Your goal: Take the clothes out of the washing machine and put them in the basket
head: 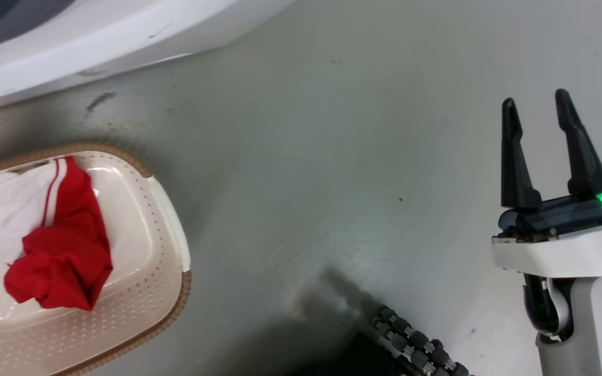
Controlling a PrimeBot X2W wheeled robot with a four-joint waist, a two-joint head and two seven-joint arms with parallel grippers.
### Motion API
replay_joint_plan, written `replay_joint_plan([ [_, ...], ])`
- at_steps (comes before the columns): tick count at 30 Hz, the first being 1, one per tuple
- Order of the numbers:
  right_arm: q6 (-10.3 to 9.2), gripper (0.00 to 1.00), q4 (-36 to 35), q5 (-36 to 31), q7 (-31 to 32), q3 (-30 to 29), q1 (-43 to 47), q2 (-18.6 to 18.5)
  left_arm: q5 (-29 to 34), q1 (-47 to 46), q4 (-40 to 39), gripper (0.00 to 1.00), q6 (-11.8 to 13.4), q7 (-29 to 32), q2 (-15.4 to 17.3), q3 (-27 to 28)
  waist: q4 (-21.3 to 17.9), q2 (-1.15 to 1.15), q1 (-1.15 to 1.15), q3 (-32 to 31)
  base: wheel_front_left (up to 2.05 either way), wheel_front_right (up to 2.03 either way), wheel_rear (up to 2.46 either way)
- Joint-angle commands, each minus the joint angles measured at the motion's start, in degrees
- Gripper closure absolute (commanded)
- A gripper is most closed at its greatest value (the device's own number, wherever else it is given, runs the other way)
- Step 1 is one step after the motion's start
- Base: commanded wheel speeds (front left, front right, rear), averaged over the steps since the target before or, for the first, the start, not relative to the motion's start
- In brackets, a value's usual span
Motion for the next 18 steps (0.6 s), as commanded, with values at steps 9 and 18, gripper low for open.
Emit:
replay_joint_plan([
  [9,-0.04,0.0,0.9,-3.6,-0.1,-3.2,-1.3,0.0,-2.5,9.0,-0.9,1.0,-0.4,-11.1,-1.8,-1.0,5.7,0.0,0.0,-7.3,0.0,0.0,0.0],
  [18,-0.05,0.0,1.8,-6.9,-0.1,-5.6,0.7,0.0,-5.7,20.7,-2.3,1.0,-0.5,-23.1,-4.0,-2.5,10.4,0.0,0.0,-15.3,0.0,0.0,0.0],
])
